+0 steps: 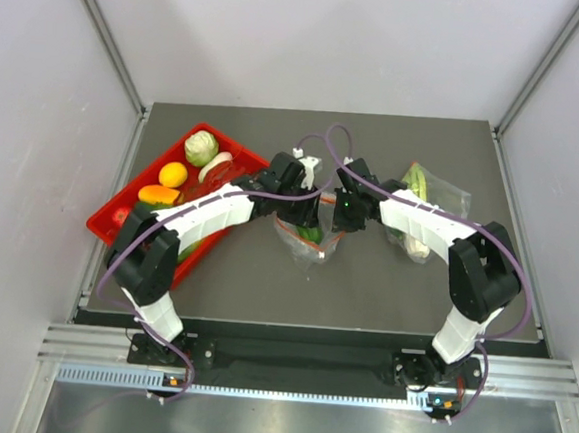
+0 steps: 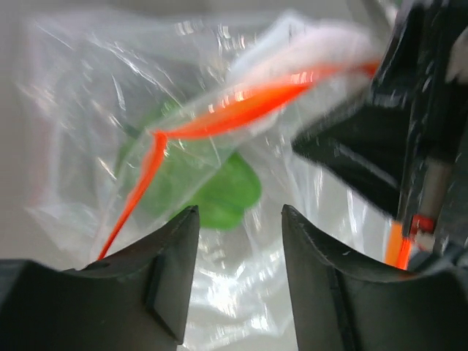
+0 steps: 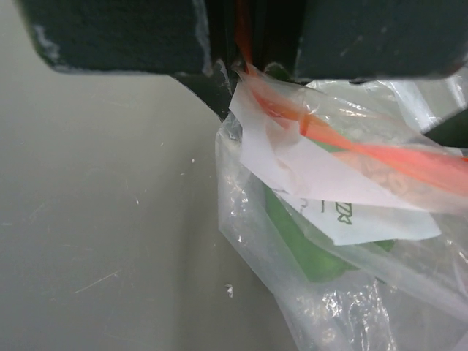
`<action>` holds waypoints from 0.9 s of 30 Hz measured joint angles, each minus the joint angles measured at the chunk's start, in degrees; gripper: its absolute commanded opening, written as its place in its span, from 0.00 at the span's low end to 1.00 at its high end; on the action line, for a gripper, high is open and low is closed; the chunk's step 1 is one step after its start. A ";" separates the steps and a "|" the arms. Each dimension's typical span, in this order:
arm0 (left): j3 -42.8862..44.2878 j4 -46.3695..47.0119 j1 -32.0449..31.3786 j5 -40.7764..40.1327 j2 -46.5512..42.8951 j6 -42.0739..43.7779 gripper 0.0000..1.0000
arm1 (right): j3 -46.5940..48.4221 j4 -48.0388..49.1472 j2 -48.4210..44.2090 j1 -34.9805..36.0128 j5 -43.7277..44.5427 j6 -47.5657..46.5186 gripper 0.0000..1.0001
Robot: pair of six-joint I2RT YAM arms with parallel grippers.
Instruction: Open the zip-top bag and remove the fake food
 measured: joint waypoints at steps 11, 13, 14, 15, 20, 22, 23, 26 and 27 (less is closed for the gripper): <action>-1.09 4.52 -0.59 -7.28 -0.26 2.51 0.68 | -1.07 0.76 0.00 0.26 -1.05 0.15 0.00; -1.11 5.27 -0.81 -7.63 0.55 2.86 0.73 | -1.09 0.81 0.00 0.26 -1.27 0.13 0.00; -1.14 5.51 -0.92 -7.74 1.14 3.06 0.74 | -1.09 0.85 0.00 0.26 -1.38 0.13 0.00; -1.14 5.73 -0.96 -7.76 1.68 3.17 0.75 | -1.09 0.90 0.00 0.26 -1.46 0.13 0.00; 0.26 7.89 -0.96 -9.79 5.16 4.92 0.79 | -1.09 1.16 0.00 0.26 -1.90 0.13 0.00; 0.44 8.13 -1.03 -9.92 6.97 5.27 0.79 | -1.09 1.16 0.00 0.26 -2.16 0.13 0.00; 0.59 8.52 -1.11 -10.16 7.56 5.51 0.79 | -1.09 1.14 0.00 0.26 -2.12 0.31 0.00; 1.36 8.52 -1.22 -10.45 8.46 5.99 0.78 | -1.14 1.14 0.00 0.15 -2.21 0.46 0.00; 1.57 8.52 -1.27 -10.56 8.76 6.05 0.70 | -1.14 1.14 0.00 0.15 -2.23 0.50 0.00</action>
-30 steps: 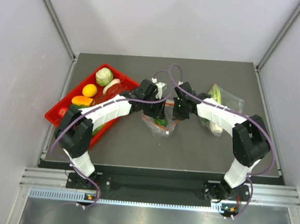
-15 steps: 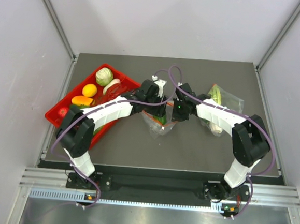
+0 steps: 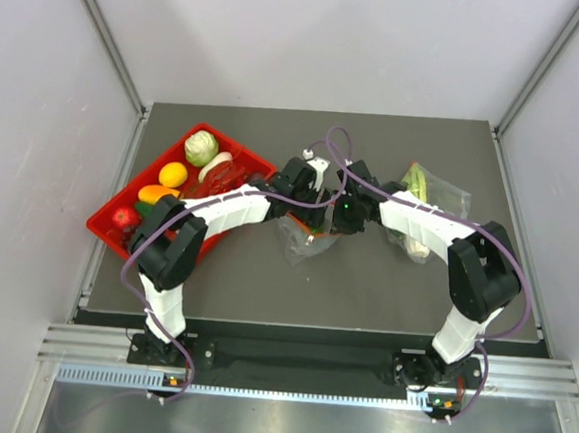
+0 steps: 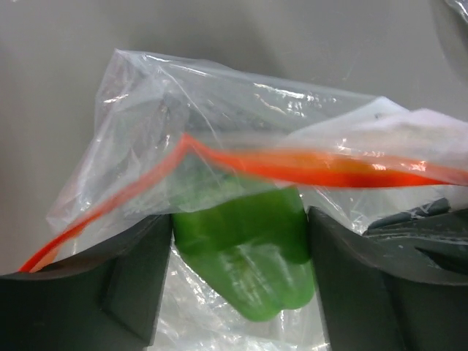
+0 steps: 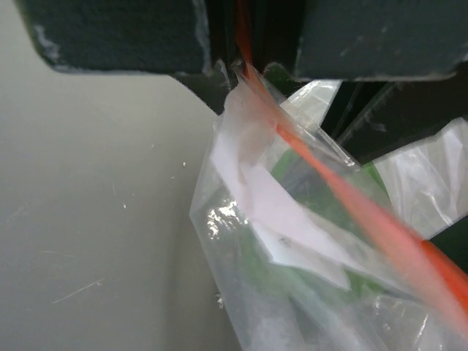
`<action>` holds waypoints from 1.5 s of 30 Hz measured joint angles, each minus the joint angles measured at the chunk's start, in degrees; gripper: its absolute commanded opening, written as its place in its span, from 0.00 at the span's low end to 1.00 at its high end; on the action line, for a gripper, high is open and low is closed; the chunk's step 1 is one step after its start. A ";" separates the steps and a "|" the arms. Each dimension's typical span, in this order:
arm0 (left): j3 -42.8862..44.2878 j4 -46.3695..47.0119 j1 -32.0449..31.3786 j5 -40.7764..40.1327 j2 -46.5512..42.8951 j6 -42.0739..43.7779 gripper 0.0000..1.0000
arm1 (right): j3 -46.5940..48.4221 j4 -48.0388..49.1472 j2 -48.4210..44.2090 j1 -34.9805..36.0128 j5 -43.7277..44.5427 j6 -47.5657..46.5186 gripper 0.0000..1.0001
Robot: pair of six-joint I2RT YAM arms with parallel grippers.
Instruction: Open the zip-top bag and remove the fake food
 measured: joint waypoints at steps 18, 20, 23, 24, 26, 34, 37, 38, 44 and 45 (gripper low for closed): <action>-2.40 -7.78 -0.48 9.88 -8.57 -0.15 0.00 | 0.00 -0.04 0.00 0.00 0.00 -0.04 0.00; -2.43 -8.07 -0.31 10.78 -11.32 -0.81 0.00 | 0.02 -0.07 0.00 0.00 -0.02 -0.07 0.00; -2.51 -8.04 0.63 11.78 -15.04 -2.10 0.00 | 0.04 -0.04 0.00 0.02 -0.17 -0.09 0.00; -2.54 -8.02 1.01 12.11 -15.87 -2.51 0.00 | 0.04 -0.04 0.00 0.02 -0.28 -0.09 0.00; -2.82 -7.93 1.62 12.55 -17.46 -3.65 0.00 | 0.04 -0.02 0.00 0.09 -0.33 -0.09 0.00; -6.95 -4.22 2.69 12.85 -22.99 -7.93 0.00 | -0.02 -0.02 -0.02 0.11 0.55 -0.09 0.00; -6.93 -1.92 3.61 14.69 -23.23 -10.16 0.00 | -0.42 0.00 -0.31 0.11 0.70 -0.09 0.00; -6.93 -1.40 4.15 15.45 -23.28 -10.97 0.00 | -0.59 -0.07 -0.46 0.11 0.76 -0.09 0.00; -6.86 2.10 10.93 21.51 -25.00 -17.49 0.00 | -1.27 -0.02 -0.85 0.11 1.07 -0.04 0.00; -6.86 3.41 13.16 22.93 -25.86 -19.15 0.00 | -1.27 0.00 -0.85 0.11 1.07 -0.04 0.00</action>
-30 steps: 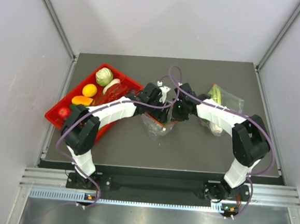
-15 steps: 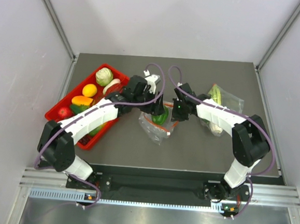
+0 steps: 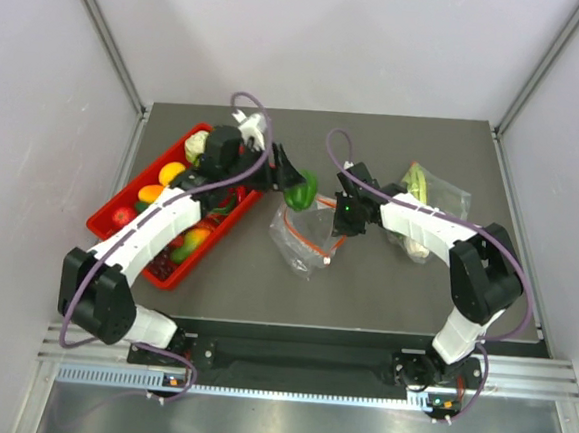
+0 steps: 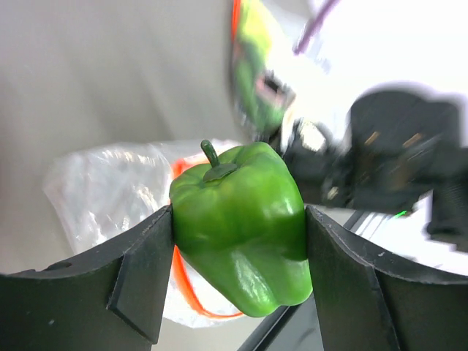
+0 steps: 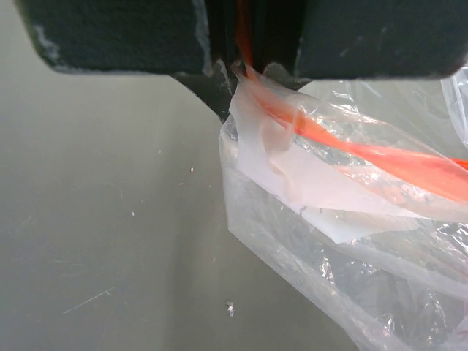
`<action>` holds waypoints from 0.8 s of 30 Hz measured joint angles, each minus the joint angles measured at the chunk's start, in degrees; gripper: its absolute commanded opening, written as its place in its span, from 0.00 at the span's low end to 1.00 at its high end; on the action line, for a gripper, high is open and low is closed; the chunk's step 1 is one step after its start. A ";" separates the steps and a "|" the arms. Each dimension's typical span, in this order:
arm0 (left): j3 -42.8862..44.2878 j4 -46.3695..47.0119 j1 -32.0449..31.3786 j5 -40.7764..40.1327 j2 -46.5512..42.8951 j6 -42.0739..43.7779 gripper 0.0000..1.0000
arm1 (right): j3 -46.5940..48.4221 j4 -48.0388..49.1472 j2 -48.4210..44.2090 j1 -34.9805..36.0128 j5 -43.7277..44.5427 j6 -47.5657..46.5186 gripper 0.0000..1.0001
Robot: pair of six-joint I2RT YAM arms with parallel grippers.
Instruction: Open the zip-top bag and remove the fake food
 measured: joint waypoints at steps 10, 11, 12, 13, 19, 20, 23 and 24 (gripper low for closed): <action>0.33 4.39 24.15 7.93 -11.67 -7.87 0.00 | 0.02 -0.02 -0.28 0.00 0.00 -0.02 0.00; 0.55 2.14 27.02 6.62 -12.81 -6.43 0.00 | 0.02 0.00 -0.28 0.00 0.02 -0.02 0.00; 0.96 -0.76 29.29 4.90 -13.60 -4.61 0.00 | 0.02 -0.02 -0.28 0.00 0.02 -0.04 0.00; 1.11 -3.37 31.04 3.23 -14.27 -2.75 0.00 | 0.02 0.00 -0.28 0.00 0.02 -0.07 0.00; 1.16 -14.53 34.12 -8.17 -14.95 7.45 0.00 | 0.02 -0.02 -0.33 0.00 0.00 -0.66 0.00; 1.16 -14.97 34.18 -9.51 -14.49 8.35 0.00 | 0.02 0.00 -0.33 0.00 -0.02 -0.87 0.00; 1.25 -14.60 34.69 -13.88 -11.89 10.01 0.00 | 0.02 0.00 -0.33 0.00 -0.07 -1.18 0.00; 1.25 -14.08 34.97 -15.52 -10.32 10.34 0.00 | 0.02 0.02 -0.33 0.00 -0.13 -1.27 0.00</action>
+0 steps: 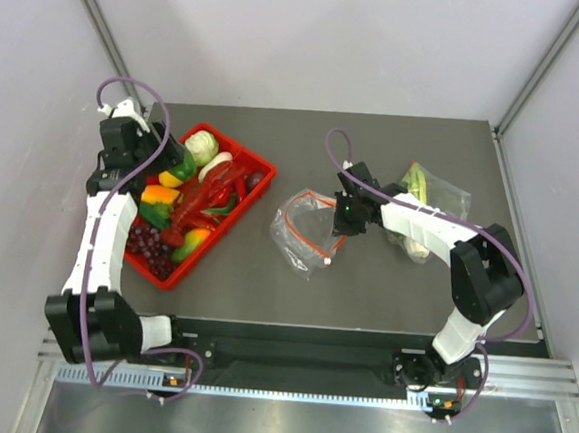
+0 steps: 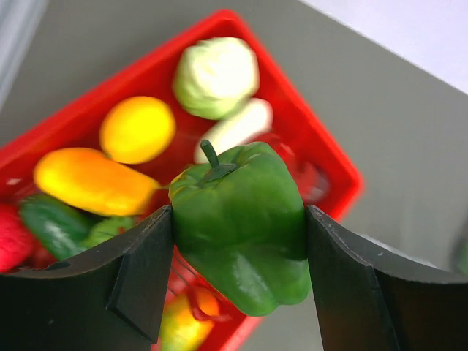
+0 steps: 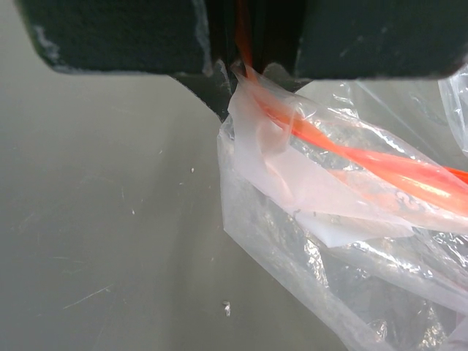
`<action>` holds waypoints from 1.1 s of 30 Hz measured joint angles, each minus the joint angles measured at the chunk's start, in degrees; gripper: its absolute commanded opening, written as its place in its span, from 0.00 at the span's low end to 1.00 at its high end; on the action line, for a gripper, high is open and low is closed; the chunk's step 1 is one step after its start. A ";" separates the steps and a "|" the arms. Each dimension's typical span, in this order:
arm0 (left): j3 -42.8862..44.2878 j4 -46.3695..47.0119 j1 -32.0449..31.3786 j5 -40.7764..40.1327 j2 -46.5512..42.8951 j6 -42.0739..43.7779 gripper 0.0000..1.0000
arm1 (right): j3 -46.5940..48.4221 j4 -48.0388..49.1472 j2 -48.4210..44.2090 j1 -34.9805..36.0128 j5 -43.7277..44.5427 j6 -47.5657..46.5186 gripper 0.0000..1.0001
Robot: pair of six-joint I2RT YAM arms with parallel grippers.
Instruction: Open the zip-top bag and remove the fake food
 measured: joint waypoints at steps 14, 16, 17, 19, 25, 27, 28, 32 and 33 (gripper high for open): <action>0.02 9.62 0.50 -10.19 18.49 -1.33 0.00 | 0.00 0.00 0.00 0.00 -0.79 -0.70 0.00; 0.02 10.60 0.48 -10.21 20.22 -1.90 0.00 | 0.00 0.00 0.00 0.00 -1.05 -0.72 0.00; 0.02 10.93 0.50 -10.16 20.72 -2.05 0.00 | 0.00 0.00 0.00 0.00 -1.22 -0.72 0.00; 0.02 11.28 0.48 -10.16 21.92 -2.27 0.00 | 0.00 0.00 0.00 0.00 -1.42 -0.72 0.00; 0.02 12.61 0.50 -9.51 23.28 -2.16 0.50 | 0.00 0.00 0.00 0.00 -1.57 -0.76 0.00; 0.02 12.63 0.50 -8.63 23.28 -1.90 0.59 | 0.00 0.00 0.00 0.00 -1.57 -0.76 0.00; 0.00 12.63 0.48 -8.31 23.26 -1.73 0.72 | 0.00 0.00 0.00 0.00 -1.57 -0.76 0.00; -0.63 12.63 0.48 -5.09 22.36 -0.20 0.99 | 0.04 -0.02 0.02 0.00 -1.57 -0.76 0.00; -0.90 12.57 0.48 -4.02 21.86 -0.17 0.99 | 0.15 -0.04 0.02 0.00 -1.57 -0.76 0.00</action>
